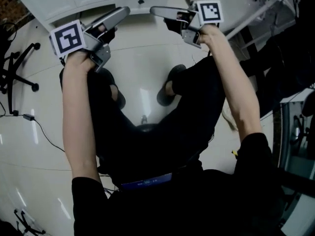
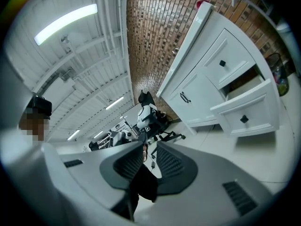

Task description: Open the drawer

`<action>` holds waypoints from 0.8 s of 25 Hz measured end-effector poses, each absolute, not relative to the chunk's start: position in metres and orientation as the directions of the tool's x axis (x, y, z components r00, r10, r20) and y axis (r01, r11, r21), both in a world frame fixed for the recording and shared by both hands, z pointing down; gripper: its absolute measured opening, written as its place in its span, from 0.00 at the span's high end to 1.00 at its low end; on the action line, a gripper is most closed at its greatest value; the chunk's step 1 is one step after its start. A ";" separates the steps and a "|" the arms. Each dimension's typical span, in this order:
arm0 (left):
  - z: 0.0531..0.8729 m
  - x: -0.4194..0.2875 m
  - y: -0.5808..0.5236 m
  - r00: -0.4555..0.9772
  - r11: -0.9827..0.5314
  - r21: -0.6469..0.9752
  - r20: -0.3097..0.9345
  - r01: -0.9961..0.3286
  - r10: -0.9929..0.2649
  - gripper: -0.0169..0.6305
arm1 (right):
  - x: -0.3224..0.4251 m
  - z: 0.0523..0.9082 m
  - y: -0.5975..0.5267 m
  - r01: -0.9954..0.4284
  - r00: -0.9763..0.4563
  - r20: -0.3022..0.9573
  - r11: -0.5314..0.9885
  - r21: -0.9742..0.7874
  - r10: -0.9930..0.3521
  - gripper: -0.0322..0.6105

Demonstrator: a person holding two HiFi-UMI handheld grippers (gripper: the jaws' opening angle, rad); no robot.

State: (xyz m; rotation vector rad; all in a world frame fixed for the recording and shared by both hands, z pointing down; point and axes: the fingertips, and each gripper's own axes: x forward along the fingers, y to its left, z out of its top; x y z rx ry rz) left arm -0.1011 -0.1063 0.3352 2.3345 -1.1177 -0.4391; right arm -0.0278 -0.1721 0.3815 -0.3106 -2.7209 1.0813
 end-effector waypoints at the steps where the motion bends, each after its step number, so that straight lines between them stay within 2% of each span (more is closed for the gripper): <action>1: 0.337 -0.101 -0.106 0.603 -0.516 0.596 -0.067 -0.615 -0.795 0.64 | -0.029 0.381 -0.170 0.130 -0.957 0.101 0.710 -0.692 0.273 0.78; 8: 0.338 -0.093 -0.101 0.590 -0.478 0.684 -0.086 -0.550 -0.803 0.64 | -0.033 0.369 -0.155 0.199 -0.940 0.081 0.728 -0.656 0.330 0.79; 14: 0.339 -0.094 -0.098 0.595 -0.486 0.655 -0.070 -0.578 -0.801 0.64 | -0.033 0.376 -0.151 0.184 -0.940 0.093 0.716 -0.673 0.329 0.79; 20: 0.329 -0.091 -0.102 0.630 -0.560 0.573 -0.096 -0.598 -0.771 0.64 | -0.028 0.381 -0.162 0.140 -0.947 0.125 0.730 -0.669 0.296 0.79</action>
